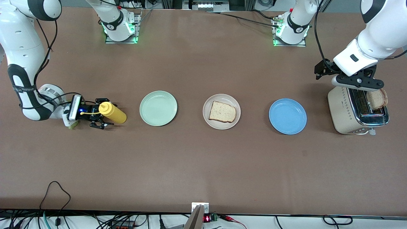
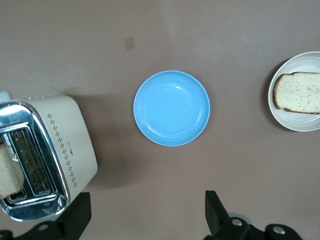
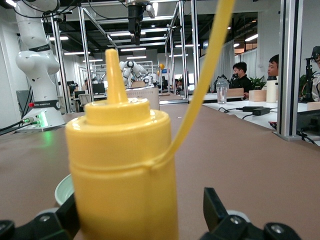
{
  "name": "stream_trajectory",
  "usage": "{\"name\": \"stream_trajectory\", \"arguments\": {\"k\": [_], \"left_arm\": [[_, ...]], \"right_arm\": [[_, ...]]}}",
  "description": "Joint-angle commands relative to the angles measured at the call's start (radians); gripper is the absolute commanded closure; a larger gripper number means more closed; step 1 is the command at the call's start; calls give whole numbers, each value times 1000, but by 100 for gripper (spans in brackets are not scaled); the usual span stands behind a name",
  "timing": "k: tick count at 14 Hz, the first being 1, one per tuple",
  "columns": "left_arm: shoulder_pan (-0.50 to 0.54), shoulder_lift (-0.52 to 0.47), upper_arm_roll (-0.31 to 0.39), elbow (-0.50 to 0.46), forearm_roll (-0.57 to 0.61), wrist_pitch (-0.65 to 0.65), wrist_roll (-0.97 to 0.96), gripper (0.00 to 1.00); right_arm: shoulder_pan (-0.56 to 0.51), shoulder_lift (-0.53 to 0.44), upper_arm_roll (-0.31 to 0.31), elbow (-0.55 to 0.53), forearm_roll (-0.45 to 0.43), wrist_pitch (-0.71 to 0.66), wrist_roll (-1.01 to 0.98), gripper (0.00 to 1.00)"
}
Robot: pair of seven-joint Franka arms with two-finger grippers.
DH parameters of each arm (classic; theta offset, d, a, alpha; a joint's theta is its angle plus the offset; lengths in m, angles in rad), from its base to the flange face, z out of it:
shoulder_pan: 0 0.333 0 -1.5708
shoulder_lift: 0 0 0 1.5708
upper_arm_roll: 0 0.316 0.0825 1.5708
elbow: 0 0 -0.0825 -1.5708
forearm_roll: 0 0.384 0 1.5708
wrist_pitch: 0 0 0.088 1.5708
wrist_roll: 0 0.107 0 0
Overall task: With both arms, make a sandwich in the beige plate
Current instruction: 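Move the right gripper to the green lettuce leaf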
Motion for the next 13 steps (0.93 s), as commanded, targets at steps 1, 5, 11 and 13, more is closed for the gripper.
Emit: {"name": "stream_trajectory", "arguments": {"k": [1, 5, 11, 13], "left_arm": [[0, -3, -8, 29, 21, -27, -68, 0], [-5, 2, -15, 45, 22, -26, -85, 0], [-8, 11, -15, 60, 21, -24, -85, 0], [-9, 11, -19, 69, 21, -30, -87, 0]], "right_arm": [[-35, -17, -15, 6, -60, -24, 19, 0], [-43, -86, -85, 6, -166, -21, 130, 0], [-16, -273, -164, 11, -428, 140, 452, 0], [-14, -328, -165, 11, -523, 221, 593, 0]]}}
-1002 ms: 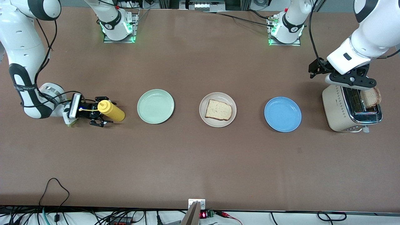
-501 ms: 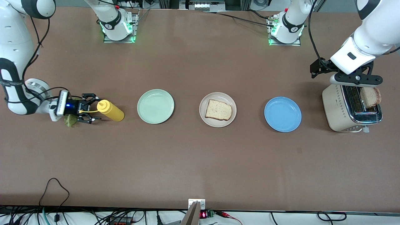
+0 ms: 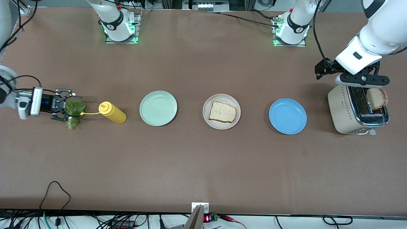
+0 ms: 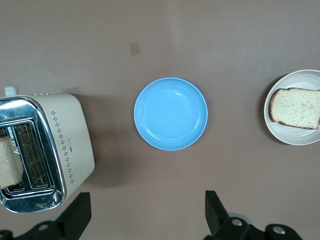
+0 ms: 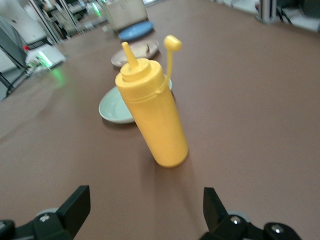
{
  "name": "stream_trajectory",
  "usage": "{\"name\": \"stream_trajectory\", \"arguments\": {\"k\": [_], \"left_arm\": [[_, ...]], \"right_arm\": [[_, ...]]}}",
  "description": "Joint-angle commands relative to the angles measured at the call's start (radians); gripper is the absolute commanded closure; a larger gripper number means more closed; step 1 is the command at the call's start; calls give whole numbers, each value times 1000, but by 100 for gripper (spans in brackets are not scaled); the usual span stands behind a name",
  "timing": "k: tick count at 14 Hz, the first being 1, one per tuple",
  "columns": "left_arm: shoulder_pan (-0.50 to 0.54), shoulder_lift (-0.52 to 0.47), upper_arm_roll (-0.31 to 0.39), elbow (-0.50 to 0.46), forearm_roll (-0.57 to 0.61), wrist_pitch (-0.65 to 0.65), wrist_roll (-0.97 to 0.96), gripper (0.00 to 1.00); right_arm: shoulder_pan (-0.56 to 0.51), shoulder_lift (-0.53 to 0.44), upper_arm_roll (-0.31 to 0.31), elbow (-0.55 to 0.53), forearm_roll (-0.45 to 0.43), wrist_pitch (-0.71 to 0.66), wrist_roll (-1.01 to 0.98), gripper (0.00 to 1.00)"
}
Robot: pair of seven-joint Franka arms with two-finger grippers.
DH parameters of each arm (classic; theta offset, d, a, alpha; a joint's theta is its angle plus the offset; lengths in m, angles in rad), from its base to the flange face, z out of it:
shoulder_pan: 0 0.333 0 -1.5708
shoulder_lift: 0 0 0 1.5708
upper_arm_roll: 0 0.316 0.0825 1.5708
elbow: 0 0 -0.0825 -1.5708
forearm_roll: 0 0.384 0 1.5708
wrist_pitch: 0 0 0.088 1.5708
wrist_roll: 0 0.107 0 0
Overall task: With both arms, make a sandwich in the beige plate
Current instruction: 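Move the right gripper to the green lettuce leaf, then grasp the lettuce leaf with the right gripper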
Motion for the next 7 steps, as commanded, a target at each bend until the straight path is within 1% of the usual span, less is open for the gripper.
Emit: {"name": "stream_trajectory", "arguments": {"k": [1, 3, 5, 7], "left_arm": [[-8, 10, -10, 36, 21, -25, -16, 0], [-6, 16, -11, 43, 21, -24, -16, 0], [-6, 19, -10, 44, 21, -21, -15, 0], [-6, 24, -10, 55, 22, -21, -15, 0]], "right_arm": [[28, -95, -7, -23, -128, 122, 186, 0], [67, -138, -8, -23, -231, 226, 358, 0], [104, -158, -8, -26, -337, 304, 559, 0], [143, -175, -8, -24, -450, 343, 776, 0]]}}
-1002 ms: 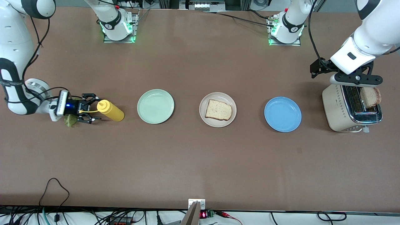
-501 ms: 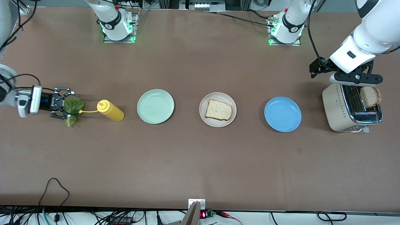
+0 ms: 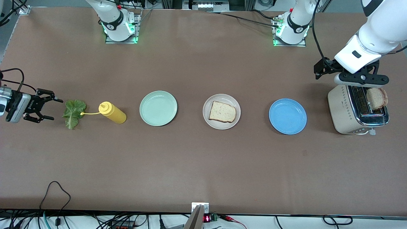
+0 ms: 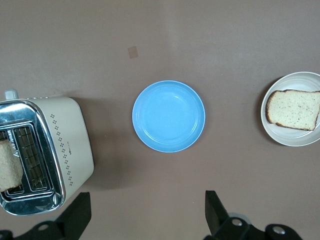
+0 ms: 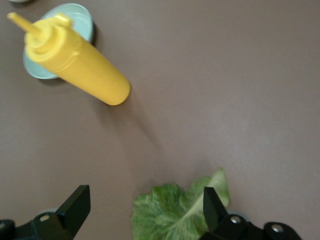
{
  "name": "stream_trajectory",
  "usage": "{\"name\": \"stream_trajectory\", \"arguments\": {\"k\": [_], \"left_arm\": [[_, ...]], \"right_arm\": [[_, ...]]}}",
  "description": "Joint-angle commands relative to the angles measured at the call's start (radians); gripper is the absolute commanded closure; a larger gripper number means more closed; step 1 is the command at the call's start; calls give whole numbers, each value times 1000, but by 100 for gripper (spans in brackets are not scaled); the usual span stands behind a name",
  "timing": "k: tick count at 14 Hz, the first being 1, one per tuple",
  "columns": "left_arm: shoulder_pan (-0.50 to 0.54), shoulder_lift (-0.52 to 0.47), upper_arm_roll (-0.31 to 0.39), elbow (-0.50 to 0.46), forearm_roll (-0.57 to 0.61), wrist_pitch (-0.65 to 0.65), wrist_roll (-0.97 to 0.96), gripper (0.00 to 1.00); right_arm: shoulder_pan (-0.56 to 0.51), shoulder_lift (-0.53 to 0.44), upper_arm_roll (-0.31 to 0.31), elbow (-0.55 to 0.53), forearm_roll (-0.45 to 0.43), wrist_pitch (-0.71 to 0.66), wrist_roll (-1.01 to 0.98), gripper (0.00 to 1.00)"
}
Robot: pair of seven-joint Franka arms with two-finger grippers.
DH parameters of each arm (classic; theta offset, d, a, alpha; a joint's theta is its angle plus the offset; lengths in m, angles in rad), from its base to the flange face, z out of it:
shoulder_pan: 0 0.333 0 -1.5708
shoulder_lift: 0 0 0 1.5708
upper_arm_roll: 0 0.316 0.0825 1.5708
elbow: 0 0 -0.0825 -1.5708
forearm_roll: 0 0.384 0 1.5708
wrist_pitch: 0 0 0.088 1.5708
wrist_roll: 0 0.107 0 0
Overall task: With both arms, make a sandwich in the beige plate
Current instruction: 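Grasp the lettuce leaf with the right gripper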
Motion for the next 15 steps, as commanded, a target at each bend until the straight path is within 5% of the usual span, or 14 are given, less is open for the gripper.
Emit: {"name": "stream_trajectory", "arguments": {"k": [1, 5, 8, 10, 15], "left_arm": [[-6, 22, -3, 41, 22, -21, -12, 0], [-6, 22, -3, 41, 22, -22, -12, 0], [-3, 24, -3, 41, 22, -22, -12, 0], [1, 24, -3, 41, 22, -22, -12, 0], [5, 22, -2, 38, 22, -22, -12, 0]], "right_arm": [[66, -39, -8, -25, -140, 66, 300, 0], [97, -13, -5, -31, -260, 114, 677, 0], [129, 16, -7, -138, -323, 375, 820, 0], [129, 50, -4, -190, -325, 506, 831, 0], [137, 113, -1, -186, -320, 582, 842, 0]]}}
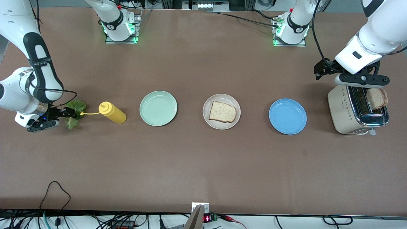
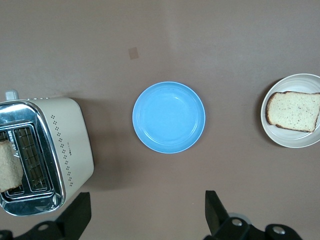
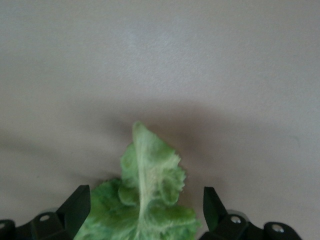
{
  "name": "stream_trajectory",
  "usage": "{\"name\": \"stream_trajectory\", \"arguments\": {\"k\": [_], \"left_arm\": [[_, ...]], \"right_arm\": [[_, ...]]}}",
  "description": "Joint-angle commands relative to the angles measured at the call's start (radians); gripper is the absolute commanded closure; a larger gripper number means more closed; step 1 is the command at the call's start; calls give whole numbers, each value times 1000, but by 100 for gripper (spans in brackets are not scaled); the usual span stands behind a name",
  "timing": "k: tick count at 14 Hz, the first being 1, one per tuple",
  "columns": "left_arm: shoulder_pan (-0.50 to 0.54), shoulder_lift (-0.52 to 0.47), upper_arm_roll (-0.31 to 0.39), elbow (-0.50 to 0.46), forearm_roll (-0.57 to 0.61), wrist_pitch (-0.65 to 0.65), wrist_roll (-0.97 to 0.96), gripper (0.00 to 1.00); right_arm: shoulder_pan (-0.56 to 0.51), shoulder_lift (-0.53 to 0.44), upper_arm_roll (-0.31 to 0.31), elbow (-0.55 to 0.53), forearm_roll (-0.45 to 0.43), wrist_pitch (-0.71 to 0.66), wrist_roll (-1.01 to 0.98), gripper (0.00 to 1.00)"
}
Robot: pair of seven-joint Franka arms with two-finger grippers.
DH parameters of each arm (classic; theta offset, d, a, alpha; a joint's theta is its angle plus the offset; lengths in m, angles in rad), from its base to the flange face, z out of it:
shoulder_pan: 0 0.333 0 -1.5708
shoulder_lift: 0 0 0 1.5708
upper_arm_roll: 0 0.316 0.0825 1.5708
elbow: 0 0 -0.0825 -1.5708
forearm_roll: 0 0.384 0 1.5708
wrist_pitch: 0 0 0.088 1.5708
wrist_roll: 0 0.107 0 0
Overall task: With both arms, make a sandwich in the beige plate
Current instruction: 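Grasp the lettuce leaf with the right gripper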
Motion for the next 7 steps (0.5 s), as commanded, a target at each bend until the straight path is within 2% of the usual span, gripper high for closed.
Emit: {"name": "stream_trajectory", "arguments": {"k": [1, 2, 3, 7], "left_arm": [[4, 17, -2, 32, 22, -22, -9, 0], [4, 17, -2, 32, 22, -22, -9, 0], [4, 17, -2, 32, 22, -24, -9, 0], [4, 17, -2, 32, 22, -27, -9, 0]], "right_arm": [[9, 13, -1, -3, -18, 36, 25, 15], [9, 13, -1, -2, -18, 36, 24, 34], [11, 15, -1, 0, -18, 39, 24, 48], [8, 27, -1, 0, -15, 61, 18, 94]]}}
